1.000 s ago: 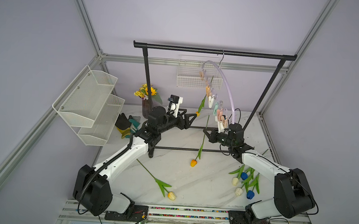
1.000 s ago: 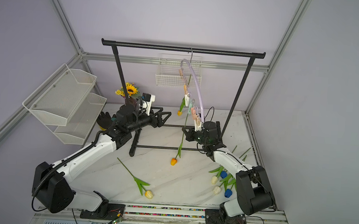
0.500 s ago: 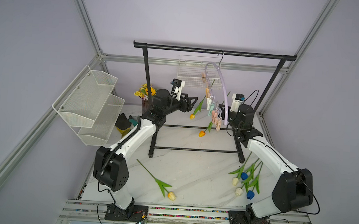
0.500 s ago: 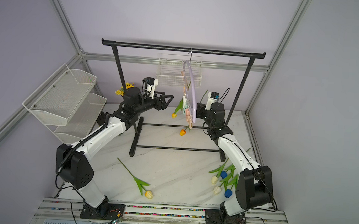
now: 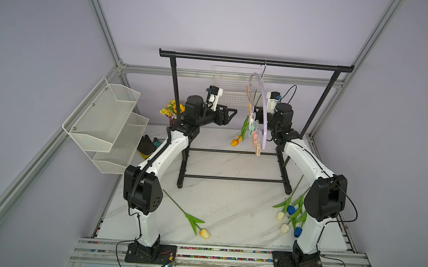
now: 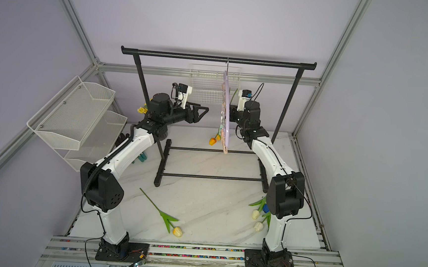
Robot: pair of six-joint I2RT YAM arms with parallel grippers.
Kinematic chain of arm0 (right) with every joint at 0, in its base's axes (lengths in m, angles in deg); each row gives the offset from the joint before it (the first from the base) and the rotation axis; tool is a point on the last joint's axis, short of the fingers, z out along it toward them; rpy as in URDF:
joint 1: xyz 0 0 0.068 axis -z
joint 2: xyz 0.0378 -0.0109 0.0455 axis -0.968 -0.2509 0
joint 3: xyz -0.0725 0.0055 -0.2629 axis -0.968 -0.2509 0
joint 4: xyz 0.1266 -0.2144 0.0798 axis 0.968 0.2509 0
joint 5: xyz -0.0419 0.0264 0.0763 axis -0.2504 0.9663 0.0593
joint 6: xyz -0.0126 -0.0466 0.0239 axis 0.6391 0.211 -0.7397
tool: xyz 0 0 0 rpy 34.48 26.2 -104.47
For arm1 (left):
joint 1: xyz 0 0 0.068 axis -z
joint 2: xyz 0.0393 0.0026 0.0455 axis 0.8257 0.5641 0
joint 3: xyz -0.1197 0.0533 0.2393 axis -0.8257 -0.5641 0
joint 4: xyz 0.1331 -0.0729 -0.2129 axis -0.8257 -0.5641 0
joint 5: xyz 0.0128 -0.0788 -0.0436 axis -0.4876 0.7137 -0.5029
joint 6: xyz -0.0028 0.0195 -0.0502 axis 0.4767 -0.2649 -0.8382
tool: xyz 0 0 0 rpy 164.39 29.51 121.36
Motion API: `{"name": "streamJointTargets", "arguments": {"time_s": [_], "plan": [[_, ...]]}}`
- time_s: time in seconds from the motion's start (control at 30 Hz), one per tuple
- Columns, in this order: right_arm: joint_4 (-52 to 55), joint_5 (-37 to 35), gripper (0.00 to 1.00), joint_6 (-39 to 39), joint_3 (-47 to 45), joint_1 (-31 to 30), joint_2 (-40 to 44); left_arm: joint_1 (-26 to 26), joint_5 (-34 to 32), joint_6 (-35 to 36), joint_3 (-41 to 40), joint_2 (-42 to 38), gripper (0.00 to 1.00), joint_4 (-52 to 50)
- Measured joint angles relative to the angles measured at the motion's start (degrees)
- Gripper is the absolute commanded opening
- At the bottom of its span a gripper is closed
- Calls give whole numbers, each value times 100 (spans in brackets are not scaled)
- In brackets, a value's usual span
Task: Dry the flowers on a clothes hanger
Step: Open the clamp at the hanger.
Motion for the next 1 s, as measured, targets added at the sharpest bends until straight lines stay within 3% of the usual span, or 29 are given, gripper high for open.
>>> {"name": "streamJointTargets", "arguments": {"time_s": [0.77, 1.0], "plan": [[317, 1606, 0, 151, 1233, -175, -595, -7, 192, 179, 804, 251, 78, -960], [315, 1797, 0, 129, 1228, -190, -601, -39, 195, 170, 1062, 393, 74, -1082]]}}
